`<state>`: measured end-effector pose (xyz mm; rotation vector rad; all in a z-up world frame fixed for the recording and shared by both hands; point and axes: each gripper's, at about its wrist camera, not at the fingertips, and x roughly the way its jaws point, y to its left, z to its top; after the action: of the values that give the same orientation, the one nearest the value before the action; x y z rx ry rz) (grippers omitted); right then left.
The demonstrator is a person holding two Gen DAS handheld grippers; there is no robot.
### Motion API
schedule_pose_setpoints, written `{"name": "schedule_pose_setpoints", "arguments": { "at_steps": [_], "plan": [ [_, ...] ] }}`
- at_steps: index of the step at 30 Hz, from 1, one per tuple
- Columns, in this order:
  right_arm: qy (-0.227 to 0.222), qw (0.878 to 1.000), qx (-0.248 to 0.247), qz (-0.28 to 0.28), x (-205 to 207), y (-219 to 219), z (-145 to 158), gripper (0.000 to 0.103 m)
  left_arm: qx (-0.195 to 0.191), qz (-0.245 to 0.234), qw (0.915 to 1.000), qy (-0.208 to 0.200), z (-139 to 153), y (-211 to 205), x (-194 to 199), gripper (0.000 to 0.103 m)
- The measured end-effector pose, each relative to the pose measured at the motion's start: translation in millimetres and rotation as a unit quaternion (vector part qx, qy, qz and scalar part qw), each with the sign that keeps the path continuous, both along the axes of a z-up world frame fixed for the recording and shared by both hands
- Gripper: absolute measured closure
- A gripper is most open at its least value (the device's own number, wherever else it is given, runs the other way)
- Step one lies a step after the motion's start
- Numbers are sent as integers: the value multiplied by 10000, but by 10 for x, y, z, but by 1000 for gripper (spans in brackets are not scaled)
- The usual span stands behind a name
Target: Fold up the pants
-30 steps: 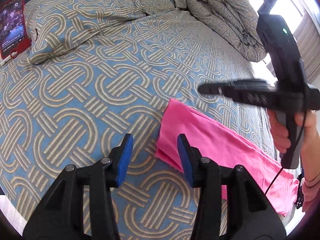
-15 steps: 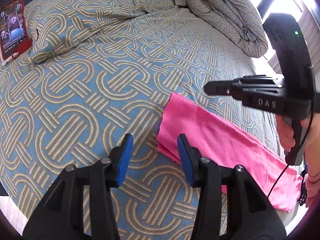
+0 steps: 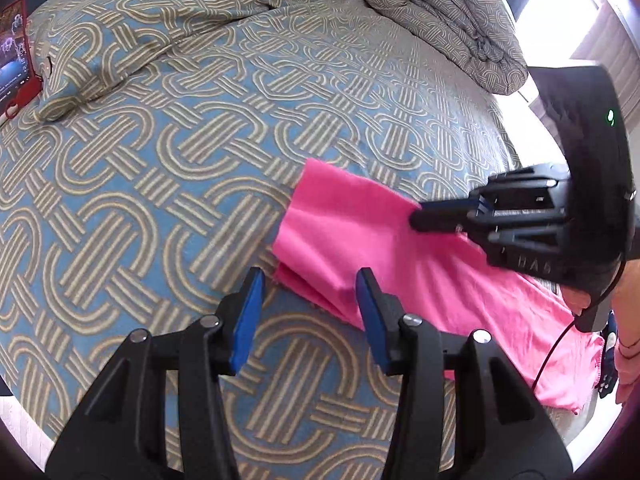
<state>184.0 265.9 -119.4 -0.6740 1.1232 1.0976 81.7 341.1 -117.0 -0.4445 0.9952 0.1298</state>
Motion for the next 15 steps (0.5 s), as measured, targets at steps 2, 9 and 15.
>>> {"name": "schedule_pose_setpoints", "arguments": {
  "at_steps": [2,9,15],
  "plan": [
    [-182,9992,176,-325,106,-93,114,102,12,10,10000,-12,14,-13,-3,54],
    [-279,9978,-124,-580,284,-223,100,70,50,199,9998,41,54,33,-24,54],
    [-629,9895,-15,-1302,241,-638,231,57,-107,107,9999,-77,146,-48,19,54]
  ]
}}
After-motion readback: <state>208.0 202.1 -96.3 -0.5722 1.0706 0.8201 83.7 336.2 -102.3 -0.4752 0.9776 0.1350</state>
